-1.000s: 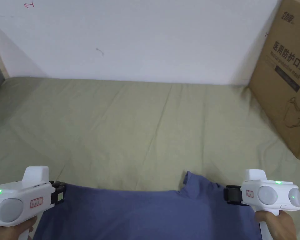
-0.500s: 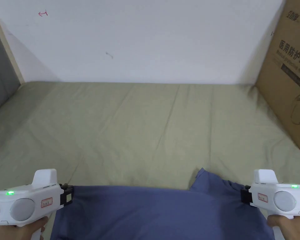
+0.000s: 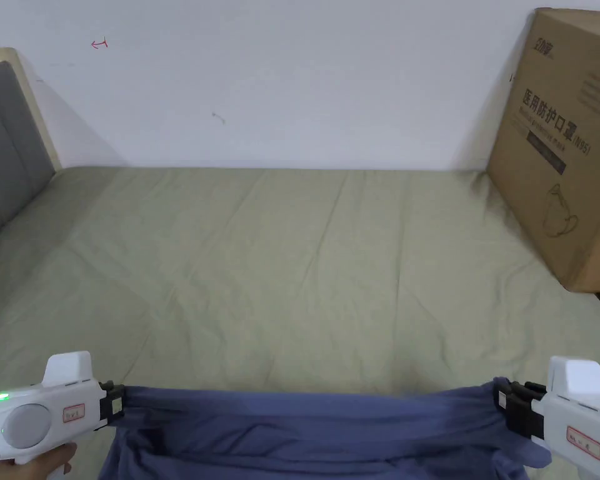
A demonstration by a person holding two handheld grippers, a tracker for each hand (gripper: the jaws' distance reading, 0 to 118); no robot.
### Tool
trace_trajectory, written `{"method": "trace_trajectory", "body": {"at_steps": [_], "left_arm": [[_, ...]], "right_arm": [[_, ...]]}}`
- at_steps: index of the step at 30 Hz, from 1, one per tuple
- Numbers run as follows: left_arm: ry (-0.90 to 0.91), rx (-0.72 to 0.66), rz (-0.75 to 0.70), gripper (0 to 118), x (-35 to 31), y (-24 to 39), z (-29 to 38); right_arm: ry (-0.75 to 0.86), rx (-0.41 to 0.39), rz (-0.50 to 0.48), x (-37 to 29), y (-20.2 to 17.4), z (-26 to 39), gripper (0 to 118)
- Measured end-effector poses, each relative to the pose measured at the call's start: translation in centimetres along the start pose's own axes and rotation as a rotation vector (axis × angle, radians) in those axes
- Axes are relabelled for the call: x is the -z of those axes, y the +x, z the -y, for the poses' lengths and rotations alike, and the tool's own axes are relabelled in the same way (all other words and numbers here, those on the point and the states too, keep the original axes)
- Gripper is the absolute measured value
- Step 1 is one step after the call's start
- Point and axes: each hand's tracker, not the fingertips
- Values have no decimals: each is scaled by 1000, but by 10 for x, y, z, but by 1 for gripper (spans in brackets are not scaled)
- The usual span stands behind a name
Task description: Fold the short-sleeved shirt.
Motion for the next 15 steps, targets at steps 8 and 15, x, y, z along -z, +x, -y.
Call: {"method": "trace_trajectory", "body": {"at_steps": [8, 15], "left_arm": [[-93, -5, -18, 3, -13, -12, 73], [-136, 4, -18, 3, -7, -20, 116]], "right_arm": [[-80, 86, 23, -20, 6, 84, 4], [-173, 141, 115, 2, 8, 139, 4]]}}
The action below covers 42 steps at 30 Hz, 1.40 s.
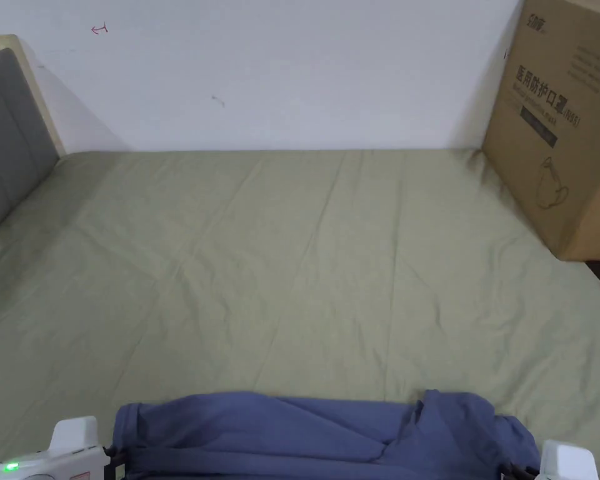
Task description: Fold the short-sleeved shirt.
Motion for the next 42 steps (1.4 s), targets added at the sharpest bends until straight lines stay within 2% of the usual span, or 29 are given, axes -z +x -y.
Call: {"method": "trace_trajectory", "body": {"at_steps": [5, 7, 8, 10, 11, 12, 13, 18, 23, 29, 31, 33, 35, 36, 37, 38, 39, 42], "left_arm": [[8, 21, -8, 4, -1, 4, 3], [3, 31, -14, 19, -7, 8, 0], [3, 30, -21, 29, -12, 9, -3], [17, 20, -13, 68, -27, 13, -9], [51, 10, 3, 81, -35, 15, -12], [98, 6, 21, 92, -45, 19, -18], [145, 0, 30, 95, -58, 23, -24], [405, -2, 59, 95, -117, 51, -61], [629, 101, 15, 95, -159, 84, -86], [774, 157, -57, 91, -173, 113, -91], [798, 164, -66, 81, -173, 119, -90], [817, 170, -73, 78, -173, 124, -87], [822, 178, -71, 59, -171, 125, -86], [827, 180, -66, 40, -170, 127, -84], [826, 179, -54, 22, -170, 127, -84], [818, 170, -37, 7, -170, 126, -85], [813, 155, -24, 2, -170, 126, -84], [816, 146, -4, 0, -170, 126, -81]], "right_arm": [[-22, 4, 33, 15, -1, 10, 4], [-9, 14, 40, 5, -4, 6, 8], [8, 8, 58, -3, -8, 3, 16], [72, -25, 97, -21, -13, -9, 52], [111, -33, 96, -29, -15, -16, 66], [158, -42, 96, -42, -21, -24, 75], [210, -55, 84, -53, -25, -35, 76], [438, -127, 49, -105, -54, -81, 76], [617, -187, 50, -139, -87, -110, 76], [730, -230, 97, -152, -117, -121, 76], [736, -227, 100, -152, -122, -121, 76], [751, -221, 102, -152, -124, -120, 75], [765, -213, 115, -152, -127, -117, 71], [764, -212, 117, -151, -128, -118, 63], [761, -214, 111, -151, -127, -118, 49], [755, -212, 102, -151, -127, -118, 27], [754, -207, 105, -149, -128, -118, 0], [745, -218, 101, -145, -128, -118, 0]]}}
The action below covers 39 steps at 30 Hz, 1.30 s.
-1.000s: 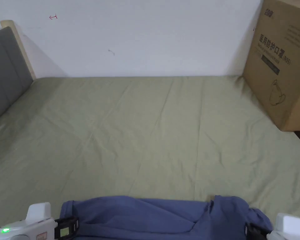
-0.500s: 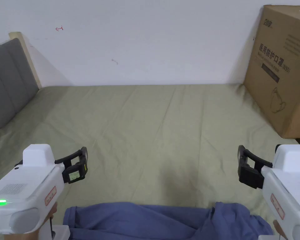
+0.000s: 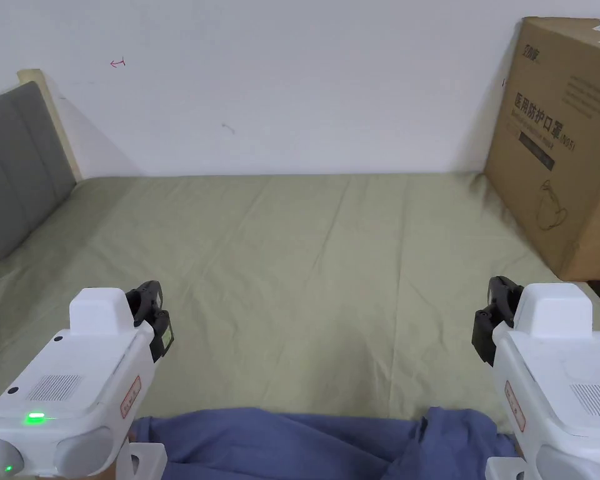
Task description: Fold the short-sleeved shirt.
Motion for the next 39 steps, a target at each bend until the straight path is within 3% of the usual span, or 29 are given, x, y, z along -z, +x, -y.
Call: {"method": "trace_trajectory", "body": {"at_steps": [5, 13, 16, 22, 25, 26, 27, 28, 30, 35, 39], "left_arm": [[-71, -16, 46, 0, 7, -13, 3], [-471, -374, 297, 0, 52, -98, 47], [-623, -458, 322, 0, 68, -129, 75], [-749, -517, 308, 1, 83, -167, 124], [-789, -531, 298, 18, 90, -177, 142], [-796, -518, 292, 34, 91, -179, 146], [-813, -495, 275, 59, 89, -175, 149], [-830, -483, 269, 72, 86, -169, 152], [-855, -470, 268, 82, 90, -169, 159], [-897, -482, 259, 80, 101, -171, 183], [-953, -490, 272, 54, 116, -173, 204]], "right_arm": [[-6, 0, -5, 3, 1, 2, 0], [-34, -3, -21, 9, -3, 5, 0], [-48, -9, -25, 12, -8, 8, 0], [-91, -25, -40, 20, -18, 17, 0], [-114, -38, -45, 25, -22, 22, 0], [-120, -41, -46, 26, -24, 23, 0], [-128, -44, -46, 27, -26, 24, 0], [-133, -48, -47, 28, -27, 25, 0], [-141, -56, -49, 31, -29, 26, 0], [-156, -58, -45, 34, -32, 31, 0], [-172, -48, -38, 34, -30, 35, 0]]}}
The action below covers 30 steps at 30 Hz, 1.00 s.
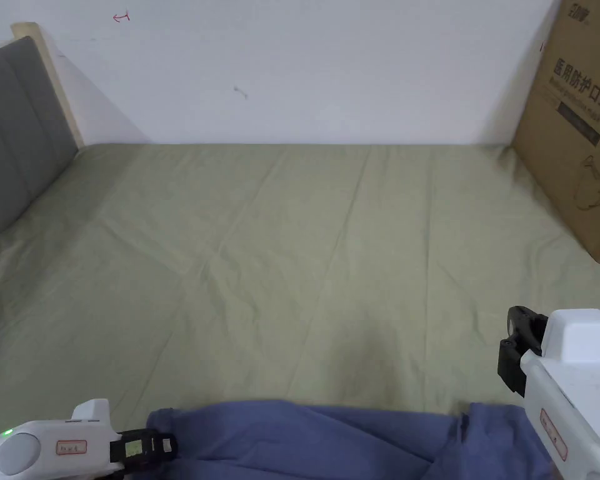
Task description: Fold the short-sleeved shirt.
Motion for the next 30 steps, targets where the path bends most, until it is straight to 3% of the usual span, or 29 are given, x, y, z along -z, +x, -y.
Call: {"method": "trace_trajectory", "body": {"at_steps": [2, 5, 10, 19, 24, 30], "left_arm": [[14, 26, -14, 43, 2, 2, 0], [31, 14, 3, 11, 2, 4, 1], [63, 129, -76, 8, -5, 29, 7], [150, 97, -89, 6, -77, 30, -1], [163, 104, -181, 6, -100, 26, -5], [161, 147, -241, 7, -101, 80, -1]], "right_arm": [[-7, 1, 0, -1, 3, 2, 0], [-14, -3, 7, -1, 7, 3, 0], [-13, 12, 13, -2, 15, -1, 0], [34, 27, 12, -7, 21, -10, 0], [44, 45, 2, -11, 23, -10, 0], [46, 48, -10, -16, 28, -9, 0]]}}
